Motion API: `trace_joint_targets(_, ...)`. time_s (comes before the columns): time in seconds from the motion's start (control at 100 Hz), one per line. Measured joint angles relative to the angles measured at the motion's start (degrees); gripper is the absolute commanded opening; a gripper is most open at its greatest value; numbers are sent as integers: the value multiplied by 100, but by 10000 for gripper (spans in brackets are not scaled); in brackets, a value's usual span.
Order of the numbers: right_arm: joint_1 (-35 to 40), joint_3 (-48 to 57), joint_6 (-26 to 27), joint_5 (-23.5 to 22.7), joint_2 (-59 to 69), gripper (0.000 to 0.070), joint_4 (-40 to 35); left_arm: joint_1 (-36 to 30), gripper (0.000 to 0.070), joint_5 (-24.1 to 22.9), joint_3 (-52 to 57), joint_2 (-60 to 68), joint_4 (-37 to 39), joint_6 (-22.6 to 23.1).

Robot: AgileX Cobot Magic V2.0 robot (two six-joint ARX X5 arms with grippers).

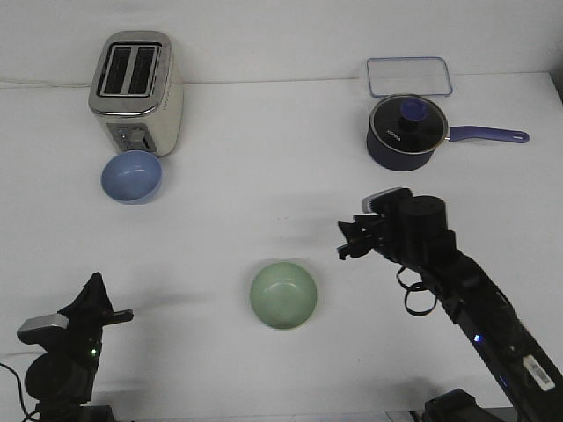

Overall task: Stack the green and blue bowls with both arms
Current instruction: 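Set the green bowl down, open the right gripper and withdraw, then reach the left gripper to the light blue bowl's rim and grasp it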

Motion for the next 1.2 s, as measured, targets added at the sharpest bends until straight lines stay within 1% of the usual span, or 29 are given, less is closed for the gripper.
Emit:
trace_joint_targets(0.14, -507, -229, -210, 20, -584, 260, 400, 0, 15, -13, 951, 1287, -7, -140)
trace_joint_targets(0.28, -774, -949, -396, 13, -1139, 260, 872, 39, 15, 9, 2055, 2883, -160, -144)
trace_joint_targets(0.35, -874, -1364, -439, 17, -1329, 260, 1110, 129, 15, 131, 2684, 3757, -369, -144)
trace_joint_targets(0.42, -916, -1746, -463, 15, -1528, 260, 1327, 262, 18, 350, 3281, 4642, -627, -144)
trace_joint_targets(0.45, -918, -1880, -470, -2, -1615, 260, 1364, 330, 30, 476, 3519, 5001, -739, -144)
trace_joint_targets(0.47, -918, -1954, -474, -9, -1666, 260, 1377, 385, 55, 562, 3700, 5278, -802, -146)
trace_joint_targets(0.5, -918, -2057, -476, -17, -1735, 260, 1401, 435, 119, 660, 3882, 5556, -844, -149)
trace_joint_targets(0.53, -918, -2133, -476, -24, -1786, 260, 1401, 490, 209, 780, 4079, 5869, -839, -153)
trace_joint_targets(0.62, -918, -2221, -472, -28, -1827, 260, 1397, 627, 508, 1036, 4603, 6675, -857, -162)
trace_joint_targets(0.64, -918, -2221, -472, -28, -1825, 260, 1405, 656, 556, 1075, 4710, 6830, -879, -162)
trace_joint_targets(0.67, -918, -2221, -472, -31, -1827, 260, 1440, 695, 598, 1093, 4863, 7049, -931, -162)
trace_joint_targets(0.76, -918, -2221, -470, -31, -1834, 260, 1591, 822, 600, 1099, 5318, 7608, -1193, -162)
trace_joint_targets(0.94, -918, -2221, -470, -31, -1840, 260, 1598, 1049, 595, 1099, 6155, 8450, -1537, -133)
trace_joint_targets(1.05, -918, -2221, -470, -31, -1840, 260, 1596, 1078, 595, 1099, 6603, 8944, -1631, -103)
trace_joint_targets(1.2, -918, -2221, -470, -31, -1840, 260, 1596, 1064, 595, 1102, 7152, 9674, -1928, 66)
